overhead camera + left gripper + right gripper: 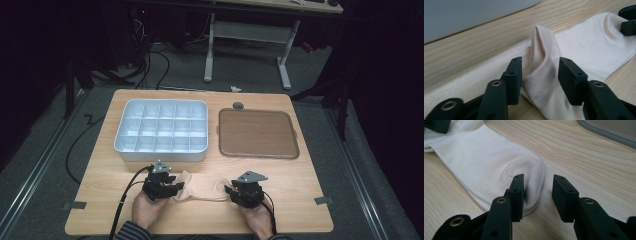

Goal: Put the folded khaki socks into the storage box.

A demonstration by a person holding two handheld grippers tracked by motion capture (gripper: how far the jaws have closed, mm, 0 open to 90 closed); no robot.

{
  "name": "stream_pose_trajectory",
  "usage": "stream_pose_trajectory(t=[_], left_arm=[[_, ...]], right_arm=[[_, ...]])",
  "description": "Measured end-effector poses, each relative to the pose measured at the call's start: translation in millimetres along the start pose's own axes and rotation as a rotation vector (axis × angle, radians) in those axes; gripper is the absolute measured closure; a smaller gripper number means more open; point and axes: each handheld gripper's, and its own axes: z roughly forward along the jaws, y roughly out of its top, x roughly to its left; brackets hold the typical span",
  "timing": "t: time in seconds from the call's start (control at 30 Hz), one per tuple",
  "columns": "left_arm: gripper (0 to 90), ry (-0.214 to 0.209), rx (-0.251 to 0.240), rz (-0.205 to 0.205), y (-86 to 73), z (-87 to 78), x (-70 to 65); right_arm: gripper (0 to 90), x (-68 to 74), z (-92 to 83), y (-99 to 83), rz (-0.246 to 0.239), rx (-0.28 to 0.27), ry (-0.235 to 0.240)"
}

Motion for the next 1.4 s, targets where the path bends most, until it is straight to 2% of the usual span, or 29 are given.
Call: stream_pose_trajectory(t=[0.07,0.1,0.13,0.17,0.23,0.27,0.33,0.53,0.63,0.73,0.83,1.0,1.13,1.27,1.4], left_arm=[[51.0,0.001,0.002,-0.002,-0.7,-1.5,0.9],[48.8,0.016,0.003,-0.007,-1.0,-2.2,0.8],[43.6,0.072,-0.014,0.024,-2.2,-4.9,-2.7],[43.6,0.072,-0.014,0.024,-2.2,-4.9,-2.7],[42.4,0.060,-0.032,0.035,-2.7,-8.4,-4.8],[42.4,0.038,-0.046,0.030,-2.0,-11.4,-5.0],[42.4,0.026,-0.048,0.022,-0.2,-13.4,-4.2],[44.4,0.019,-0.031,0.013,5.5,-15.9,-0.6],[45.3,0.017,-0.022,0.028,8.6,-17.2,-0.8],[45.8,0.000,-0.017,0.036,12.9,-17.4,-0.9],[46.4,-0.021,-0.022,0.021,17.5,-17.1,2.3],[48.4,-0.032,-0.033,0.029,21.6,-15.3,4.8],[49.4,-0.041,-0.029,0.029,28.2,-9.2,4.0],[50.2,-0.041,-0.021,0.024,32.4,-3.9,4.4],[54.8,-0.036,-0.023,0.035,33.9,-0.2,4.8]], right_arm=[[60.0,-1.2,-0.9,-0.7,0.011,-0.007,0.001],[58.7,-1.6,-1.9,-0.9,0.017,-0.012,-0.002],[53.7,-0.6,-5.2,-0.7,0.004,-0.034,-0.045],[53.7,-0.6,-5.2,-0.7,0.004,-0.034,-0.045],[53.2,0.6,-12.2,-1.0,-0.003,-0.071,-0.085],[53.6,0.5,-14.4,-1.1,-0.001,-0.081,-0.086],[55.8,0.8,-18.7,-0.2,0.000,-0.091,-0.084],[67.5,4.7,-26.1,5.3,0.013,-0.100,-0.056],[70.0,9.2,-23.8,5.8,0.024,-0.098,-0.044],[72.2,16.4,-23.6,5.5,0.008,-0.099,-0.033],[74.3,22.8,-23.4,5.9,0.007,-0.108,-0.023],[77.7,30.2,-18.5,7.9,0.017,-0.103,0.028],[80.7,40.8,-9.3,10.4,0.005,-0.085,0.071],[81.5,49.4,-4.2,14.5,-0.007,-0.084,0.098],[82.3,56.3,-0.6,17.8,-0.016,-0.082,0.120]])
